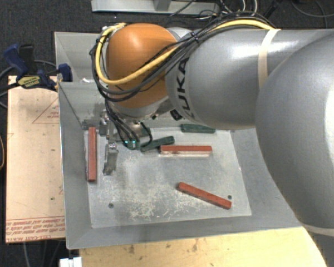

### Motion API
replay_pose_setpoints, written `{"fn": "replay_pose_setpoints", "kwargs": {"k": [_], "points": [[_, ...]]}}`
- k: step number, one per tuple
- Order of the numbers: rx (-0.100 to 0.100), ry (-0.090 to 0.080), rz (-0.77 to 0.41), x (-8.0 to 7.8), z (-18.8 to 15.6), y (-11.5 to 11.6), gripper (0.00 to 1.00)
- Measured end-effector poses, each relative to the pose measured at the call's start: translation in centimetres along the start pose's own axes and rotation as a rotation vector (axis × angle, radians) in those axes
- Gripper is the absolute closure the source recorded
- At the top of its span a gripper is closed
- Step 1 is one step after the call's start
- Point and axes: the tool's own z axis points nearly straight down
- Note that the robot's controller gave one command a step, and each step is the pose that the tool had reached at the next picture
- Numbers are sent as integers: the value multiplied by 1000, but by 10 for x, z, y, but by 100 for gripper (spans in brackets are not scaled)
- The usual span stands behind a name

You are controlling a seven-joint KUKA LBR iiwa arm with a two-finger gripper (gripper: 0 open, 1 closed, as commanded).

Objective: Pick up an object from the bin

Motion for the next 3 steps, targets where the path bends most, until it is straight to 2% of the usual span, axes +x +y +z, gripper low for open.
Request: {"fn": "replay_pose_setpoints", "kwargs": {"k": [1, 2, 3], "points": [[2, 2, 14, 23, 90, -19, 0], [3, -9, -202, -25, 128, -91, 0], [2, -15, -56, -49, 82, -168, 0]]}}
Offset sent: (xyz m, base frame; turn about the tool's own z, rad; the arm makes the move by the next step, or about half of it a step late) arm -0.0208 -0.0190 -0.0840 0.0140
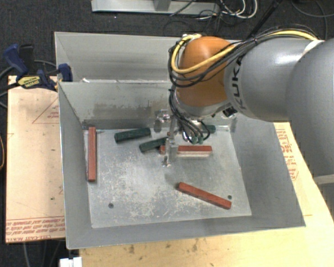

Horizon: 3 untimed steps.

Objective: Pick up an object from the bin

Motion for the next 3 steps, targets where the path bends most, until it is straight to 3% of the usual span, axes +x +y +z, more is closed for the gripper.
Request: {"fn": "replay_pose_setpoints", "kwargs": {"k": [1, 2, 3], "points": [[-1, 9, 19, -10, 55, -49, 0], [-4, 5, 15, -12, 51, -46, 100], [-3, -6, -44, -22, -108, -15, 100]]}}
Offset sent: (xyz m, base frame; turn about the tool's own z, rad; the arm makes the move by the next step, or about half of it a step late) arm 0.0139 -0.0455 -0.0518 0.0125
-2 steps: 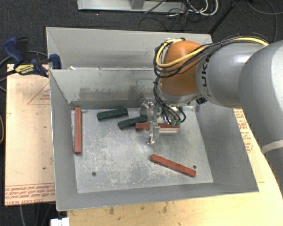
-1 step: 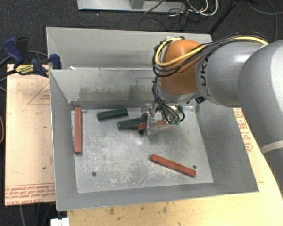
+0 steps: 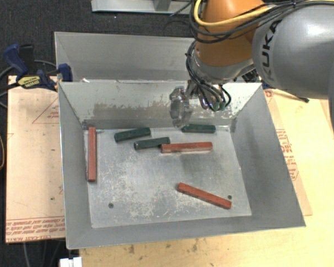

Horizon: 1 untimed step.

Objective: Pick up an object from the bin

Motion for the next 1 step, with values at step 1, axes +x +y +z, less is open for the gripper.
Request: {"fn": "replay_pose_setpoints", "kwargs": {"k": [1], "points": [[0, 9, 1, 2, 6, -1, 0]]}}
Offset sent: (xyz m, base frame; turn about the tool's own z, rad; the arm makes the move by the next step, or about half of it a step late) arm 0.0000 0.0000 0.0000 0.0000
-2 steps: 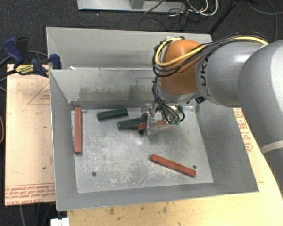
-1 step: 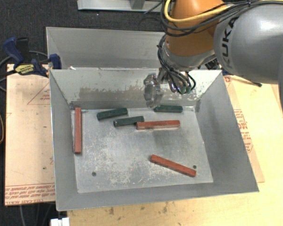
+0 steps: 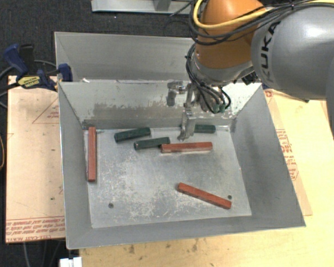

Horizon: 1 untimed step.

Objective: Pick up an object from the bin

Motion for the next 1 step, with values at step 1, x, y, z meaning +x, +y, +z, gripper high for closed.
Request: {"fn": "replay_pose_setpoints", "kwargs": {"k": [1], "points": [[0, 6, -96, 35, 155, -23, 0]]}}
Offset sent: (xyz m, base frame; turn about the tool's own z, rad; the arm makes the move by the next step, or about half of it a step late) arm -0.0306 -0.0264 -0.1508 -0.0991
